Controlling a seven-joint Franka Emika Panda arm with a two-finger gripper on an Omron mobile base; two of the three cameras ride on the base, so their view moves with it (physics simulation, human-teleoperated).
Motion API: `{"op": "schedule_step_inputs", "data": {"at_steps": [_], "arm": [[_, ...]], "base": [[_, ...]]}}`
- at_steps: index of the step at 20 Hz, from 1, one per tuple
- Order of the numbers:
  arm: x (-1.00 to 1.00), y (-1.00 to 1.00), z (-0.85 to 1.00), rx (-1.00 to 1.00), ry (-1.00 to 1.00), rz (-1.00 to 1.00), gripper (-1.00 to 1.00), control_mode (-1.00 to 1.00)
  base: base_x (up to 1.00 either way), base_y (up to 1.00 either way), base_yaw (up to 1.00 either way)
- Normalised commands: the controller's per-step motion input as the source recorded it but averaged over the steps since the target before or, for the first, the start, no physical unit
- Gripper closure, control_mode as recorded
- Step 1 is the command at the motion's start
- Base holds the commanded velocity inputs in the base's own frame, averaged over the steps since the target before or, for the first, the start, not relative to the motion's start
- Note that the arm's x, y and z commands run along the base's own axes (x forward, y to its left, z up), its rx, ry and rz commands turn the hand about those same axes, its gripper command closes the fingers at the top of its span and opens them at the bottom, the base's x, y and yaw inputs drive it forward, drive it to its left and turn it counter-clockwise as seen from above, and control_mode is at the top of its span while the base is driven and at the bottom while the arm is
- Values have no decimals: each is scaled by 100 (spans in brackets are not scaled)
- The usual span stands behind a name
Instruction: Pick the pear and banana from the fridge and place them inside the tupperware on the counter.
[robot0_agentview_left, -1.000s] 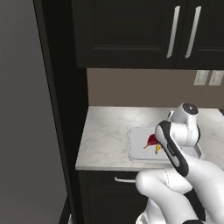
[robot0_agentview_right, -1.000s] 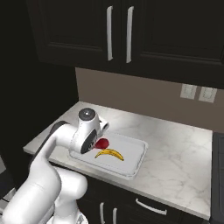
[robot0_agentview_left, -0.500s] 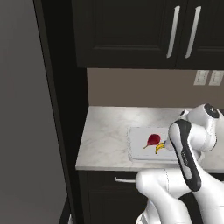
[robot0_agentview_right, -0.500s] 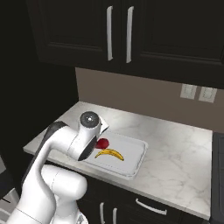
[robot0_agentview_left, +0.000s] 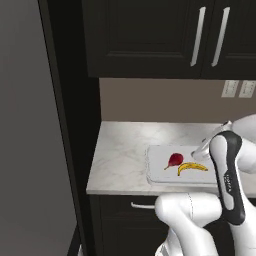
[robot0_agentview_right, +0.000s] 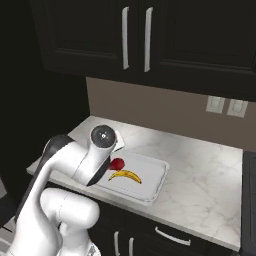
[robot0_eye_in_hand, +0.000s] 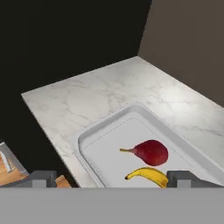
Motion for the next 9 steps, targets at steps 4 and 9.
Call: {"op": "schedule_step_inputs", "data": {"at_steps": [4, 9], "arm": [[-25, 0, 65, 16, 0, -16, -100, -100], [-23, 0, 66, 7, 1, -14, -100, -100]], "base": [[0, 0, 0], [0, 0, 0]]}}
